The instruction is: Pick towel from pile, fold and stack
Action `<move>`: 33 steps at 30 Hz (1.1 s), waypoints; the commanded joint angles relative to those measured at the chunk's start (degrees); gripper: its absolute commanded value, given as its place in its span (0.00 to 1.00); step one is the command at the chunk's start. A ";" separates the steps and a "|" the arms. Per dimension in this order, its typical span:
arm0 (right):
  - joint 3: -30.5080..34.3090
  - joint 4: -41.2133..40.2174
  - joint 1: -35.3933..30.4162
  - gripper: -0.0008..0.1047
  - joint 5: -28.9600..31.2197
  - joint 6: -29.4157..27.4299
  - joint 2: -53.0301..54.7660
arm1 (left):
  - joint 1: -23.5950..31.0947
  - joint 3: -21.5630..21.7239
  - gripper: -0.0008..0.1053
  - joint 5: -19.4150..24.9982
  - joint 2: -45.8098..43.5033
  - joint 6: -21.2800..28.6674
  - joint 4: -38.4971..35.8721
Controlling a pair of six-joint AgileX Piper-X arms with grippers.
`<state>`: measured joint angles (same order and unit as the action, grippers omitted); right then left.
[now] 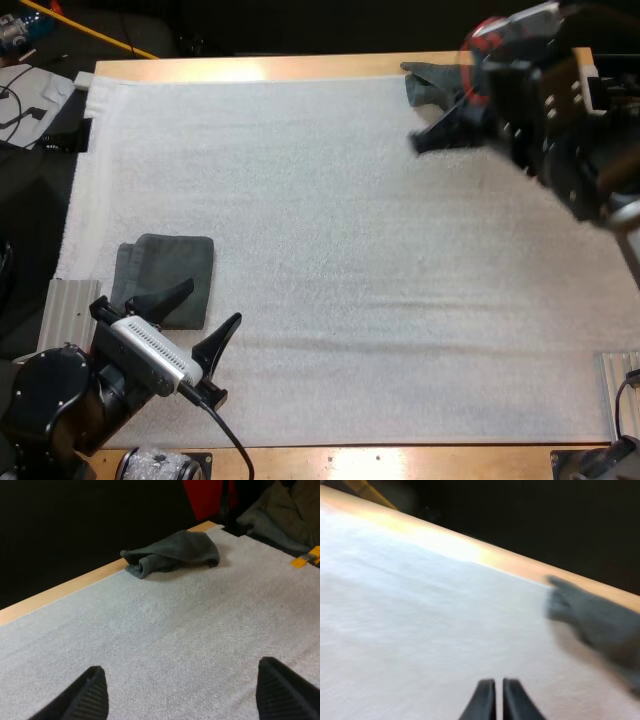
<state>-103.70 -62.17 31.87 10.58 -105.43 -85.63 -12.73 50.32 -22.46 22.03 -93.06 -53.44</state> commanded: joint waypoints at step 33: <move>11.85 -6.64 20.46 0.01 2.41 11.58 7.44 | -0.41 0.29 0.57 -0.27 -0.11 -0.29 0.05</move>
<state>-90.07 -67.94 51.67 12.56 -93.67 -80.43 -12.87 50.32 -22.46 22.03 -93.06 -53.63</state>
